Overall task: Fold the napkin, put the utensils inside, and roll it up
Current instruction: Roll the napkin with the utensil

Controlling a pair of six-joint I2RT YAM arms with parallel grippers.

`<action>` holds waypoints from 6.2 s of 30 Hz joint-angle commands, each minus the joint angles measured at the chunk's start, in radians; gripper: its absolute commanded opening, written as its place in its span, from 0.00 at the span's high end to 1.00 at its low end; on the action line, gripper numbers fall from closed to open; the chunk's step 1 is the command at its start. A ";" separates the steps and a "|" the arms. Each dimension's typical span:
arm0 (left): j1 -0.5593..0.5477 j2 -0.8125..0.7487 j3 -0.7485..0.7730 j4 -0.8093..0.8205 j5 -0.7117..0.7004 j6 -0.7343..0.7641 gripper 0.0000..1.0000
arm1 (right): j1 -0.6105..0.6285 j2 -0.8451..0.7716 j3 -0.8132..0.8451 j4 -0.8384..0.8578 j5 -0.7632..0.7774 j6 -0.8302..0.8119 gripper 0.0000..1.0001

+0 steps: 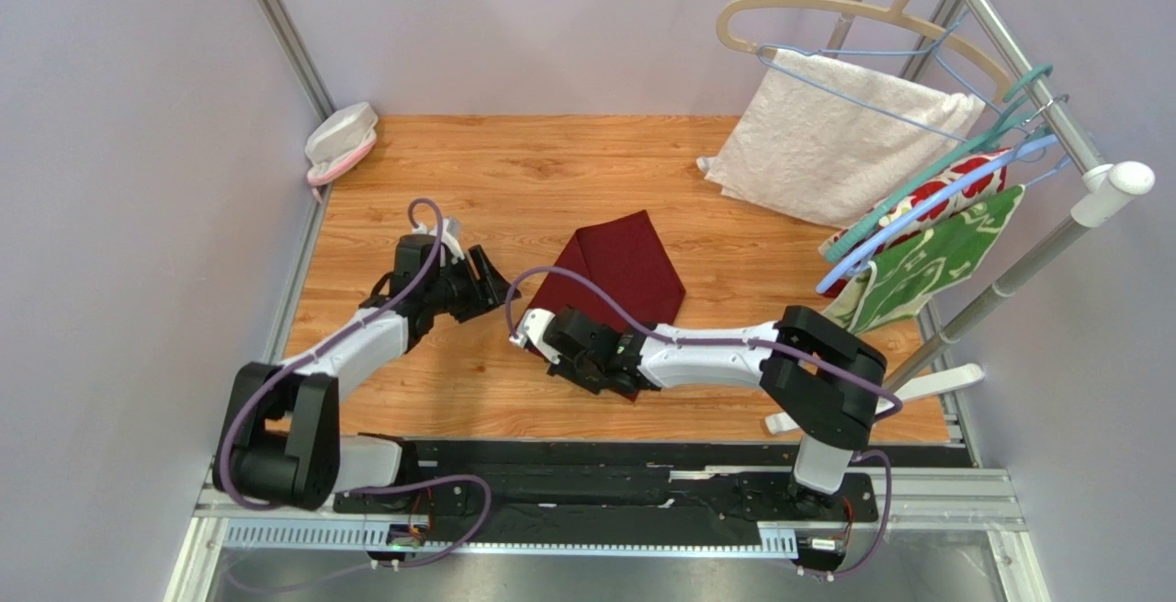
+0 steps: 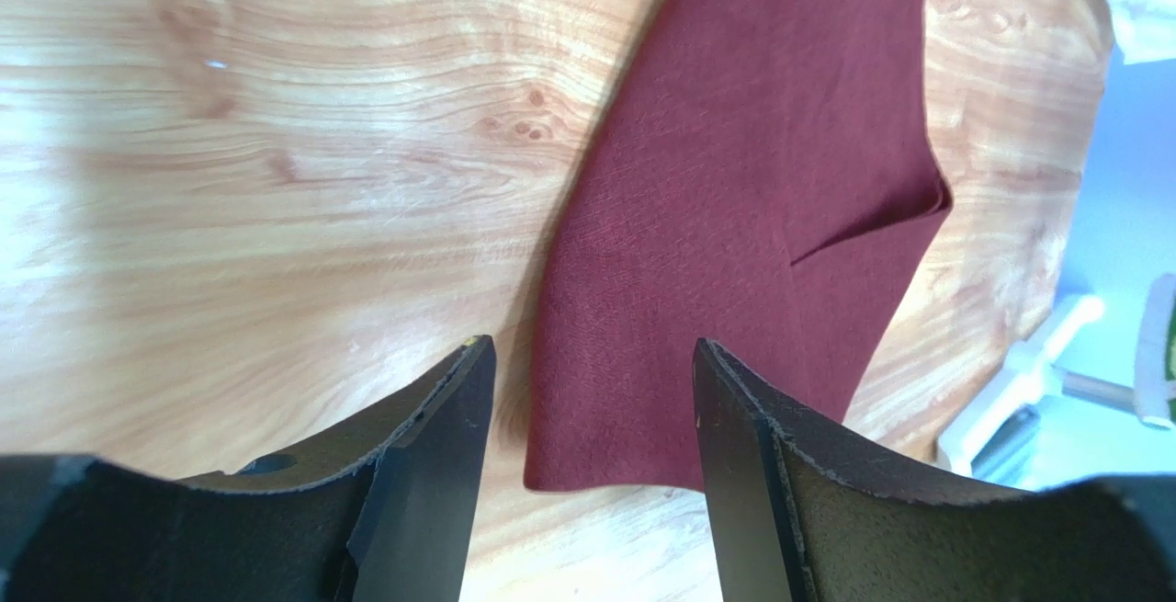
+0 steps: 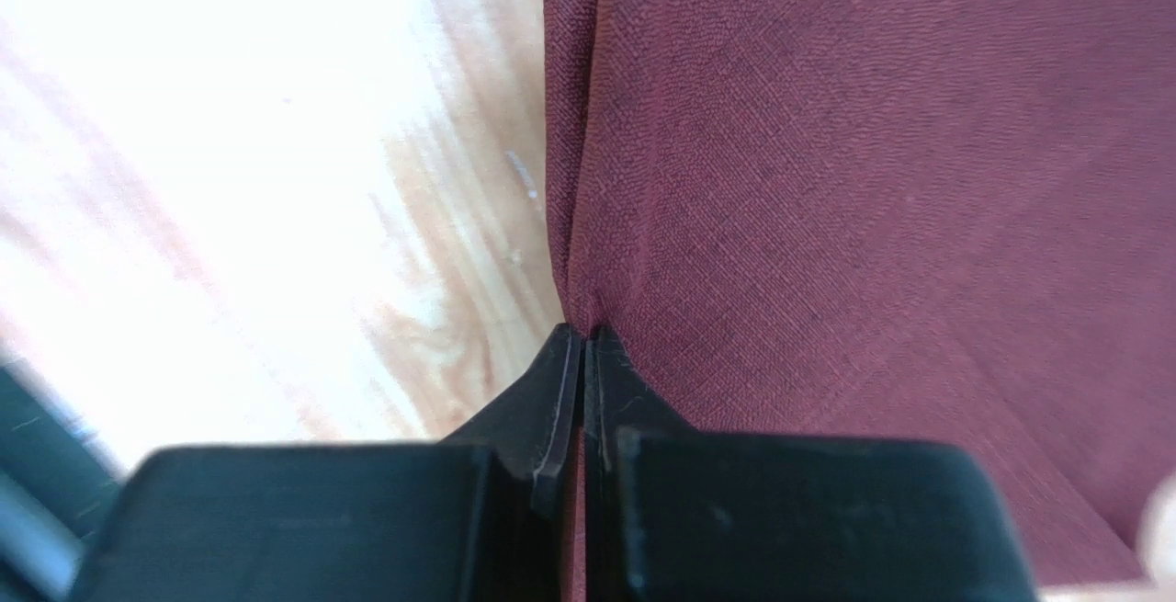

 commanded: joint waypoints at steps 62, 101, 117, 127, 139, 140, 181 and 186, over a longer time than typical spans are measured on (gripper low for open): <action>-0.249 -0.081 -0.199 0.303 0.030 -0.098 0.43 | -0.539 0.211 0.067 0.108 -0.859 0.361 1.00; -0.260 0.209 -0.116 0.633 0.044 -0.072 0.46 | -0.539 0.239 0.053 0.128 -0.838 0.375 1.00; -0.260 0.295 -0.091 0.518 -0.015 -0.072 0.50 | -0.539 0.055 0.027 0.102 -0.810 0.411 0.54; -0.260 0.353 -0.045 0.478 0.016 -0.072 0.51 | -0.432 -0.247 -0.085 0.005 -0.471 0.326 0.43; -0.260 0.355 0.010 0.360 0.016 -0.054 0.51 | -0.160 -0.284 -0.148 -0.053 -0.011 0.285 0.38; -0.260 0.354 0.014 0.354 0.018 -0.051 0.51 | -0.151 -0.277 -0.144 -0.052 0.000 0.277 0.38; -0.255 0.376 0.120 0.153 -0.009 0.052 0.52 | -0.442 -0.128 -0.124 -0.133 -0.471 0.322 0.76; -0.243 0.387 0.140 0.125 0.004 0.060 0.52 | -0.435 -0.220 -0.082 -0.170 -0.494 0.308 0.53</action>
